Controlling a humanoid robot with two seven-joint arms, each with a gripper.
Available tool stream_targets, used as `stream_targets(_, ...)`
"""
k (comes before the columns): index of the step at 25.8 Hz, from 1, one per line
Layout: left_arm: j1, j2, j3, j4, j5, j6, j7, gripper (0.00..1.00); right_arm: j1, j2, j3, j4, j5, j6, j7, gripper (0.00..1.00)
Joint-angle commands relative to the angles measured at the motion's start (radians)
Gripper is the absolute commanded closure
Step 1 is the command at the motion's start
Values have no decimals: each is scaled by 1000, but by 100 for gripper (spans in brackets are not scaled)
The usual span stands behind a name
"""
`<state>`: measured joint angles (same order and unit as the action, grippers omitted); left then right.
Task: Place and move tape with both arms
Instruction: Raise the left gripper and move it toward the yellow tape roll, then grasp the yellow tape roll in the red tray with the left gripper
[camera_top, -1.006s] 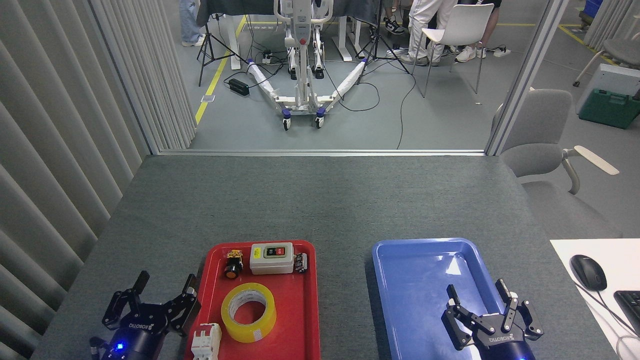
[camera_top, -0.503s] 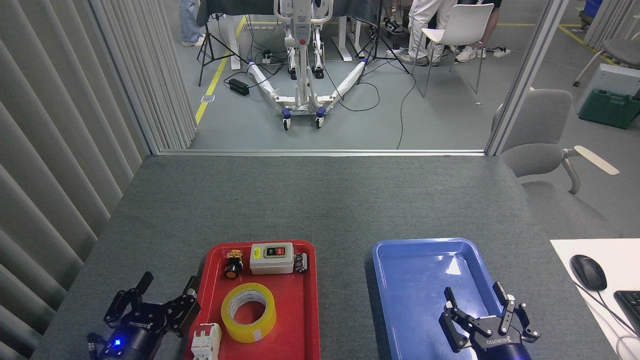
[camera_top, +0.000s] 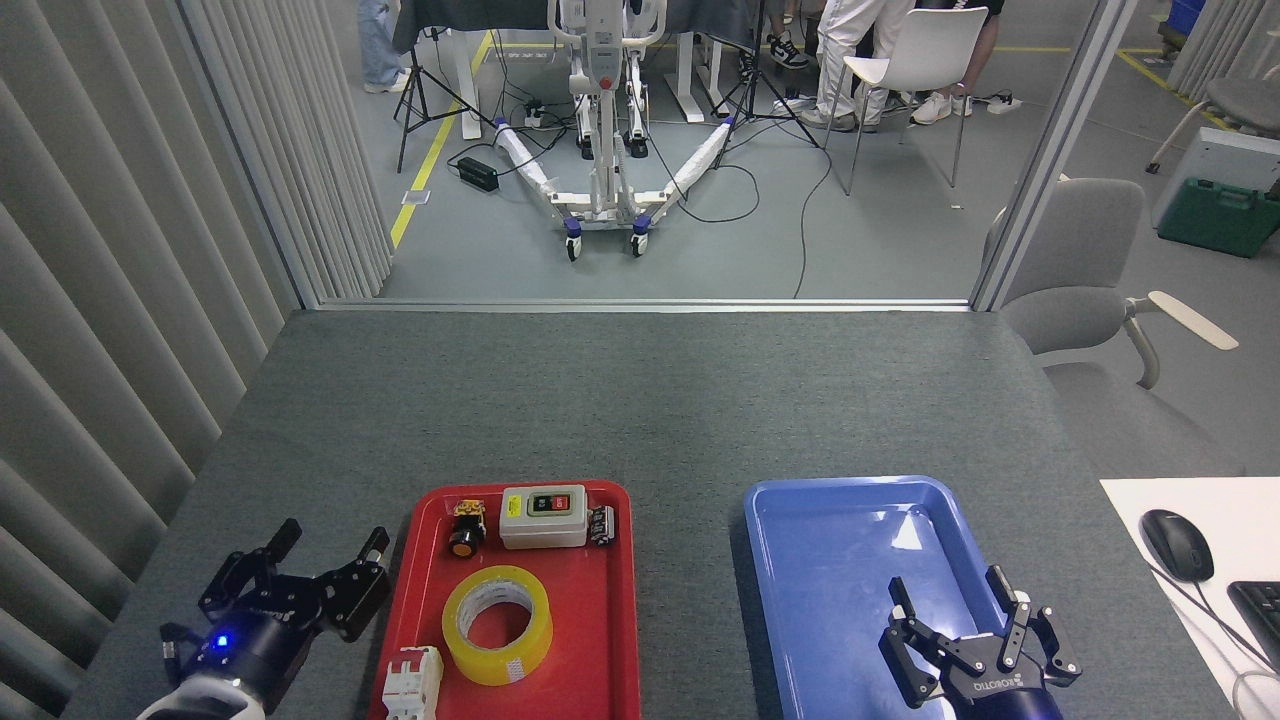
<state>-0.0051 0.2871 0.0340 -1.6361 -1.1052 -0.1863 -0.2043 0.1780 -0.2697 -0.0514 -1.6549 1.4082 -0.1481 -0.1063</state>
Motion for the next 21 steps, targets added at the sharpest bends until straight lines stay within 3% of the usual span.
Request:
stream_targets(1,-104,-3,-2,-2,18,-1,-234,0,0,1,-1,0,1,2,-4,0)
stream_targets(7,-248,-19,-128,12,18,-2,-599,0,3,-5,1,4,8,4,-6,0)
stream_targets(14,-326,-141,-134,114,1,2,-909,0,2,-6,-1,27,43,4,-38,0)
stream_targets(18,-447,-184,-137,266,-31,2,-1255,0,2,-16,1,29,41,4,-36,0)
stream_targets(21,-495,-187,-137,311,-41,2,-1316,0,2,-20,1,32,41,4,-38,0)
